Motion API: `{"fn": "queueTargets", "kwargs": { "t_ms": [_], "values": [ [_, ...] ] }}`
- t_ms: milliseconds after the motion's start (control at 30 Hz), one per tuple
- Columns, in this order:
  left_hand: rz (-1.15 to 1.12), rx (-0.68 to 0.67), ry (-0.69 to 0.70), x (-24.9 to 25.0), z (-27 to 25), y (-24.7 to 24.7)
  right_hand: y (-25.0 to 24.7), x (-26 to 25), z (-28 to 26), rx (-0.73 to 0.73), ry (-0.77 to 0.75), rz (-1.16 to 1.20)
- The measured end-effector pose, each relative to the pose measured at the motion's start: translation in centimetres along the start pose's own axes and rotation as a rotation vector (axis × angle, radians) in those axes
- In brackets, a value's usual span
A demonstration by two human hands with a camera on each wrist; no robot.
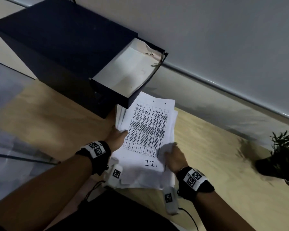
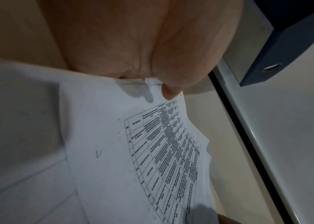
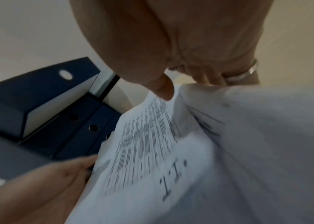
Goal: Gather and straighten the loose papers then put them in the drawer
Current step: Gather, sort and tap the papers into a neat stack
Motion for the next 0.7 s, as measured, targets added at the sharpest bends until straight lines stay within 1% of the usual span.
{"fn": "queueTargets", "kwargs": {
  "t_ms": [33, 67, 100, 133, 200, 233, 300, 367, 400, 467, 533, 633, 667, 700],
  "values": [
    [-0.002, -0.014, 0.022, -0.1, 0.3, 0.3, 0.4, -0.1, -0.5, -0.057, -0.009, -0.027],
    [0.026, -0.044, 0.008, -0.1, 0.2, 0.7, 0.6, -0.3, -0.4, -0.079, -0.036, -0.033],
    [0.061, -0.064, 0.011, -0.1, 0.4, 1.0, 0.4, -0.7, 0.1, -0.064, -0.047, -0.011],
    [0.07, -0.071, -0.013, -0.1, 0.5, 0.9, -0.1, -1.0, 0.9, -0.005, -0.081, 0.034],
    [0.044, -0.034, -0.049, 0.4, 1.0, 0.8, -1.9, -1.8, 2.9, 0.16, -0.128, 0.111],
    [0.052, 0.01, -0.052, 0.5, 1.6, 0.7, -2.6, -2.3, 3.7, 0.205, -0.128, 0.069],
    [0.107, 0.041, -0.021, 1.7, 1.8, 1.3, -3.4, -3.4, 4.3, 0.238, -0.131, -0.017],
    [0.177, 0.022, 0.004, 2.3, 1.9, 2.4, -3.8, -4.6, 4.0, 0.274, -0.199, -0.042],
    [0.226, 0.016, -0.003, 2.6, 1.8, 2.6, -3.6, -4.4, 4.3, 0.255, -0.239, -0.07],
    [0.214, 0.013, -0.013, 2.9, 2.2, 2.6, -3.6, -3.7, 4.8, 0.235, -0.285, -0.097],
    [0.213, 0.023, -0.06, 2.8, 2.6, 1.9, -3.5, -3.0, 5.1, 0.2, -0.255, -0.111],
    [0.237, -0.029, -0.07, 2.0, 2.6, 2.3, -1.8, -1.8, 4.8, 0.065, -0.278, -0.219],
    [0.247, -0.043, -0.063, 1.9, 2.1, 2.6, -1.5, -1.3, 4.6, 0.065, -0.267, -0.21],
    [0.258, -0.037, -0.035, 2.0, 1.6, 3.1, -1.7, -0.7, 4.3, 0.103, -0.246, -0.175]
  ]
}}
Point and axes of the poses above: each hand's wrist, its own z-axis towards the middle knuckle, its own y-axis out of the palm, x = y × z, the point moved 5 cm from there along z, towards the middle knuckle, and after that the axes turned 4 degrees about -z, right-handed, at the moved point
